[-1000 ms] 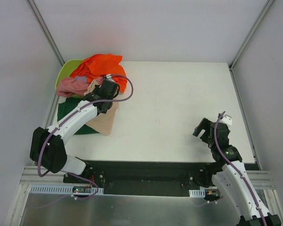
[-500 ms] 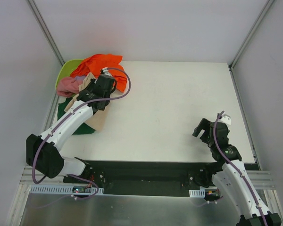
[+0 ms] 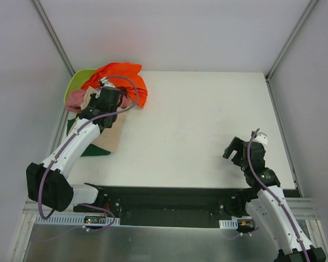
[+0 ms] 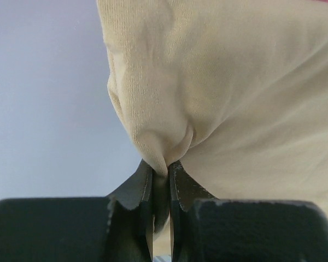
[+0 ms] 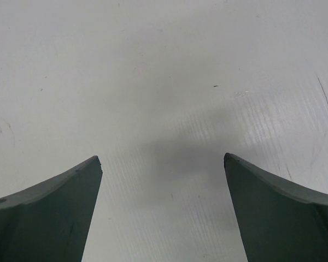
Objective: Fold and stack the t-shirts
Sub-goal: Put the neatly folded tshirt into the corner of the board with the left arm
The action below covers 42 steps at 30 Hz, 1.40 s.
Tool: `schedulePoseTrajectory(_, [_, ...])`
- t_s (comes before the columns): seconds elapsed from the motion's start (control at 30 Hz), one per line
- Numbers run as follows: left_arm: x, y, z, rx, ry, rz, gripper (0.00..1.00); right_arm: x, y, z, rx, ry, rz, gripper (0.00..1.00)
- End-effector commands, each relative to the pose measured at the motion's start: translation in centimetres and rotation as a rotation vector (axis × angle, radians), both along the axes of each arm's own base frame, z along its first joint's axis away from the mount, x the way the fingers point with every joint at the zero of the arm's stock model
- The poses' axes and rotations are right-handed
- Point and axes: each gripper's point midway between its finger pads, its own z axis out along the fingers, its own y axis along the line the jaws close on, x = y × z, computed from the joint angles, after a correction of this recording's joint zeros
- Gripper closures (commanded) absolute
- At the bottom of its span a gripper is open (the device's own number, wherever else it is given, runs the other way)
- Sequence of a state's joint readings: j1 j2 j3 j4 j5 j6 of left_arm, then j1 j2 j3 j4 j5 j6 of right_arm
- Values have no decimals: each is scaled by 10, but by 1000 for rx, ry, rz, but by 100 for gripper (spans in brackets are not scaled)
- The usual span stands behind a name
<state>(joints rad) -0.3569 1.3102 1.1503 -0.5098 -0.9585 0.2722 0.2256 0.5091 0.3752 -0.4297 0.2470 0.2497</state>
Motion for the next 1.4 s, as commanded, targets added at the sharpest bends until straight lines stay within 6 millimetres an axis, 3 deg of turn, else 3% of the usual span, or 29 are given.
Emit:
schedulePoseTrajectory(0.0, [-5, 12, -5, -151, -64, 28, 100, 7, 1, 5, 1, -30, 6, 4])
schedulePoseTrajectory(0.2, [-7, 50, -47, -178, 19, 121, 100, 7, 4, 4, 11, -24, 16, 4])
schedulePoseTrajectory(0.5, [19, 69, -94, -235, 59, 117, 100, 7, 4, 3, 12, -25, 20, 4])
schedulePoseTrajectory(0.67, [9, 101, -118, -212, 120, 230, 100, 8, 2, 2, 4, -22, 8, 4])
schedulePoseTrajectory(0.83, [4, 93, -143, -295, 179, 170, 100, 8, 1, 1, 0, -13, 4, 4])
schedulePoseTrajectory(0.93, [-1, 80, -145, -345, 223, 98, 100, 8, 2, -1, -1, -3, 7, 4])
schedulePoseTrajectory(1.0, [-3, 84, -138, -329, 206, 115, 100, 7, 2, -3, 1, 3, 10, 4])
schedulePoseTrajectory(1.03, [-4, 91, -133, -298, 193, 148, 89, 8, 3, -2, 3, 2, 13, 4])
schedulePoseTrajectory(1.17, [-3, 105, -112, -241, 141, 244, 7, 8, 2, -3, -1, 6, 7, 4])
schedulePoseTrajectory(1.2, [-3, 105, -106, -246, 127, 253, 1, 8, 2, -3, -2, 4, 6, 4])
schedulePoseTrajectory(1.37, [-1, 88, -55, -362, -38, 273, 1, 7, 1, -3, -6, 5, 1, 4])
